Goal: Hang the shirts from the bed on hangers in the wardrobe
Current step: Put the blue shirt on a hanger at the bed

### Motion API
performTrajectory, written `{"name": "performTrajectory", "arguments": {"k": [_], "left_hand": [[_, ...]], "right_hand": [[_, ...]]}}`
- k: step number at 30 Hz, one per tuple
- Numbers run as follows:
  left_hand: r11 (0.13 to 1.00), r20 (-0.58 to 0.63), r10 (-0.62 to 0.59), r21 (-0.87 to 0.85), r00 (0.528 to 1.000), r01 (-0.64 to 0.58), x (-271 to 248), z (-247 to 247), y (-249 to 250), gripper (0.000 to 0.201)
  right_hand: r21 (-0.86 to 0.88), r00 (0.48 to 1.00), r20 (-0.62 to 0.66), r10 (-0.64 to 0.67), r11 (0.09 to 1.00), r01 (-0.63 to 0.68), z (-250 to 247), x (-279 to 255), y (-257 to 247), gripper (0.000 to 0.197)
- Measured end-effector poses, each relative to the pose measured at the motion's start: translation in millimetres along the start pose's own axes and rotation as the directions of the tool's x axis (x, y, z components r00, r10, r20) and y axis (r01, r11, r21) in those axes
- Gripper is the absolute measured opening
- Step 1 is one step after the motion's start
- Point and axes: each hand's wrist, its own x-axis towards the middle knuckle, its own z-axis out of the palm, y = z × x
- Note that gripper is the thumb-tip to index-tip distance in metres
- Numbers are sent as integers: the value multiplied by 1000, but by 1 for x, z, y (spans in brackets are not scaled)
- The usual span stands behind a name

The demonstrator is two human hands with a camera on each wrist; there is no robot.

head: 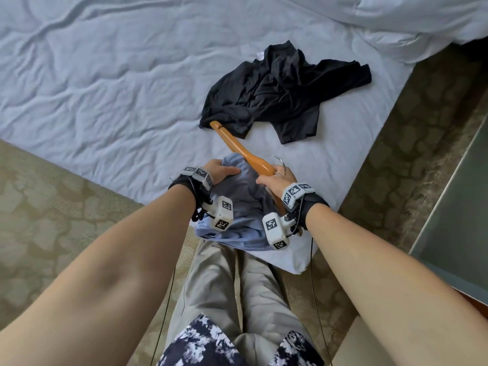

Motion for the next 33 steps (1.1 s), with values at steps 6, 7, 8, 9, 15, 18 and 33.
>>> {"name": "performTrajectory", "arguments": {"k": [6,7,8,9,15,18,33], "left_hand": [[985,40,153,-81,987,-149,-30,-25,42,31],[978,41,185,-108,982,-179,-37,-30,49,38],[965,33,217,-160,976,-209,-41,-35,56,46],[946,19,248,-222,969,-237,-45,-39,62,50],[898,5,337,-302,941,-320,-86,-64,98,47],[955,65,269,-150,961,-257,-85,-61,87,52],[899,6,-122,-423,992,113,-49,-24,1,22]], "right_hand": [[2,998,17,-58,998,58,-8,-15,-27,29],[11,997,-6,-78,997,78,-11,-17,-33,28],[26,994,-39,-103,994,104,-14,-18,-40,26],[38,989,-74,-126,991,129,-18,-20,-49,22],[202,938,-256,-235,936,289,-34,-34,-85,24],[187,926,-292,-238,935,300,-32,-34,-83,21],[154,960,-276,-42,984,87,-15,-25,-19,22]]}}
